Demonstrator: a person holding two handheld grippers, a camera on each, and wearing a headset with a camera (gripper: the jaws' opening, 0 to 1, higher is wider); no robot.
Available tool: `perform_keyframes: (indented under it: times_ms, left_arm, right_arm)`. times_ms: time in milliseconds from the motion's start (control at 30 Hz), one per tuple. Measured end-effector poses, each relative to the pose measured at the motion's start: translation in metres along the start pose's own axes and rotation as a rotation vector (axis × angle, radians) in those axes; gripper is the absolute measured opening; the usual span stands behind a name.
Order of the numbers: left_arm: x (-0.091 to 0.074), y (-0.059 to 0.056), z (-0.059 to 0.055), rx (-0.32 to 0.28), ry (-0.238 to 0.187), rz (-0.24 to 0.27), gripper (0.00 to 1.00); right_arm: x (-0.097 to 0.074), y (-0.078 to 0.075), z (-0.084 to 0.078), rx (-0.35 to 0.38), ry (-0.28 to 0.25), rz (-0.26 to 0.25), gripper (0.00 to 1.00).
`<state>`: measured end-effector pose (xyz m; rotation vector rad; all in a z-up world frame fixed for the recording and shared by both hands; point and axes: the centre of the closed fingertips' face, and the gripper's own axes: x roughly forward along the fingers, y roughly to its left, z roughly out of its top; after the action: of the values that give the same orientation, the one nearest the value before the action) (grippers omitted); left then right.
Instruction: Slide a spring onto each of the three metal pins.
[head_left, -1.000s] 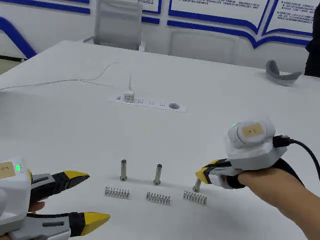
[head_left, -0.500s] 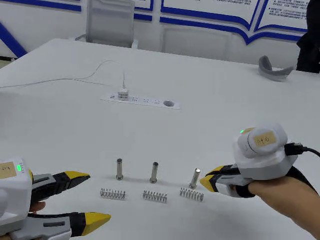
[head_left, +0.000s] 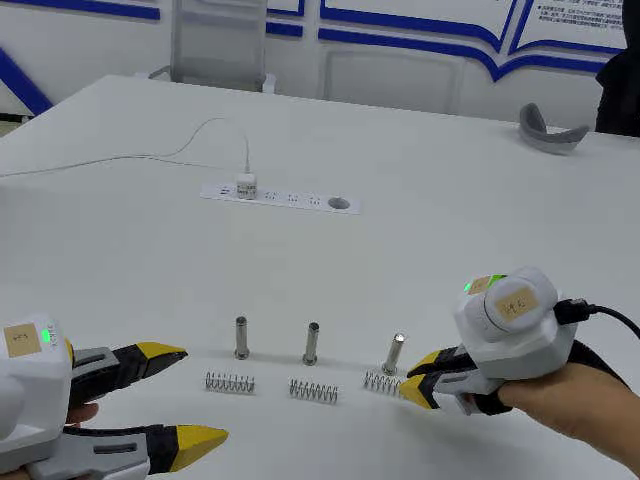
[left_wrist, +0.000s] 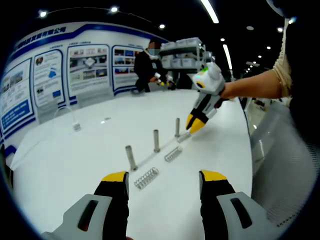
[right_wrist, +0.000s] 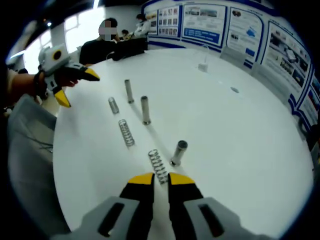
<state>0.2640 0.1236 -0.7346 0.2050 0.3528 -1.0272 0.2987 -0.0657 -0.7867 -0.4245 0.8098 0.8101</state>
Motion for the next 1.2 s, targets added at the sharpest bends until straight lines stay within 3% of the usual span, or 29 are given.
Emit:
perform_keyframes:
  times_ms: [600,1200]
  left_arm:
    - [-0.005,-0.004,-0.001,-0.009,0.004,0.02,0.57]
    - [0.004,-0.019,0.0,-0.004,0.007,-0.002,0.56]
  right_arm:
    - [0.015,0.002,-0.011,-0.091,0.1,0.071,0.12]
    - [0.006,0.01,-0.007,-0.098,0.092,0.097,0.12]
